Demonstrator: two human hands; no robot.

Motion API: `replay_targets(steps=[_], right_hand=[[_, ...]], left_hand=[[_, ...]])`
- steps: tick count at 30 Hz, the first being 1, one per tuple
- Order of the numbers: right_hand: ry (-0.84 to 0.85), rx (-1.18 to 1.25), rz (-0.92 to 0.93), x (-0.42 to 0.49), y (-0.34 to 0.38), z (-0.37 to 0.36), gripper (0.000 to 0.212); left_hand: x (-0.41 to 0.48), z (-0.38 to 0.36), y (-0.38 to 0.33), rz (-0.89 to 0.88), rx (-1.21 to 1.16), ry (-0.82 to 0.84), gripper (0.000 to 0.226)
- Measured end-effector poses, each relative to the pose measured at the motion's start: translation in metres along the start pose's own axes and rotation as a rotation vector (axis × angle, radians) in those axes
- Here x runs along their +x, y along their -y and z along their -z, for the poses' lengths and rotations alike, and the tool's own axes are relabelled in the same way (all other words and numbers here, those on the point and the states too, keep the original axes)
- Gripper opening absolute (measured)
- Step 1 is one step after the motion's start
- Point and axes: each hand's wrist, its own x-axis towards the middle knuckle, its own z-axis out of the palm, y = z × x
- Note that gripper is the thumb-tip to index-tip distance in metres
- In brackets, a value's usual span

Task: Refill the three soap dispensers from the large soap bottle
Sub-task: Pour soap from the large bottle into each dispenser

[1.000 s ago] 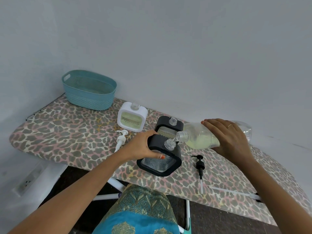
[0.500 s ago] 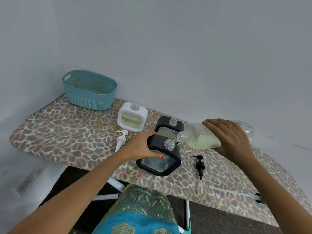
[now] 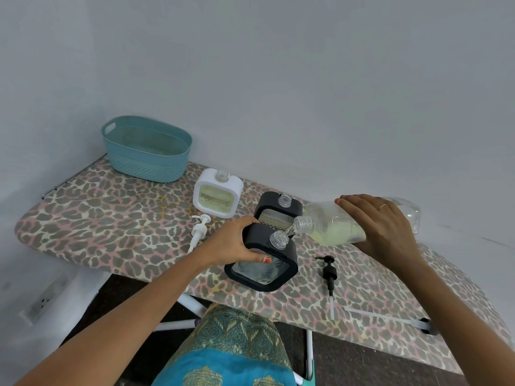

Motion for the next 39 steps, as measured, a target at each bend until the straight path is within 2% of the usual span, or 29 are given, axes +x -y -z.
replay_targets(steps=[39], right_hand=[[-0.002, -0.027, 0.012, 0.0028, -0.0043, 0.0082, 0.083]], left_hand=[[-0.0022, -0.004, -0.0026, -0.003, -0.102, -0.012, 0.049]])
